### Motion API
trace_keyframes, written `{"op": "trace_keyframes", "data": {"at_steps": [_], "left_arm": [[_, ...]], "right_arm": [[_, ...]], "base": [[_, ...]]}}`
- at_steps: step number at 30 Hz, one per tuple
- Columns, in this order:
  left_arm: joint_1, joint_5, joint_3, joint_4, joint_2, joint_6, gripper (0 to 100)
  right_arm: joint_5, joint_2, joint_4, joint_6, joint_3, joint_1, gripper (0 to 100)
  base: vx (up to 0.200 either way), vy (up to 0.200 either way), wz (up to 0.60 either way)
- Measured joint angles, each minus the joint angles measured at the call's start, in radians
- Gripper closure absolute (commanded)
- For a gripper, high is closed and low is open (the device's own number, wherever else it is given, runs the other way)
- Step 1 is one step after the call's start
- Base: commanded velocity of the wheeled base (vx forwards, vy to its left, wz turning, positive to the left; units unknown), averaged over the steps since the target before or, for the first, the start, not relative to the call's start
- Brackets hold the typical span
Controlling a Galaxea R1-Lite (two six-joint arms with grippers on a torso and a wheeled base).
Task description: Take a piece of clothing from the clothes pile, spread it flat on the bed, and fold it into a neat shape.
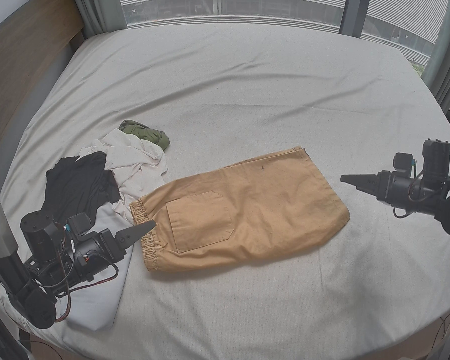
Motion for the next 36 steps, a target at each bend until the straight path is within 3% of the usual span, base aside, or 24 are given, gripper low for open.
{"op": "trace_keyframes", "data": {"at_steps": [7,17,29,36], "left_arm": [[-0.026,-0.021,0.036,-0.001,-0.023,0.022,0],[-0.034,-0.025,0.064,-0.001,0.005,0.144,0],[-0.033,-0.024,0.067,-0.001,0.030,0.152,0],[-0.030,-0.026,0.065,-0.002,0.032,0.144,0]], "right_arm": [[0.005,0.028,-0.193,0.004,0.137,-0.011,0],[0.007,0.156,-0.209,0.008,0.191,-0.037,0],[0.006,0.270,-0.210,0.011,0.181,-0.045,0],[0.007,0.318,-0.219,0.087,0.149,-0.039,0]], "base": [[0.000,0.000,0.00],[0.000,0.000,0.00],[0.000,0.000,0.00],[0.000,0.000,0.00]]}}
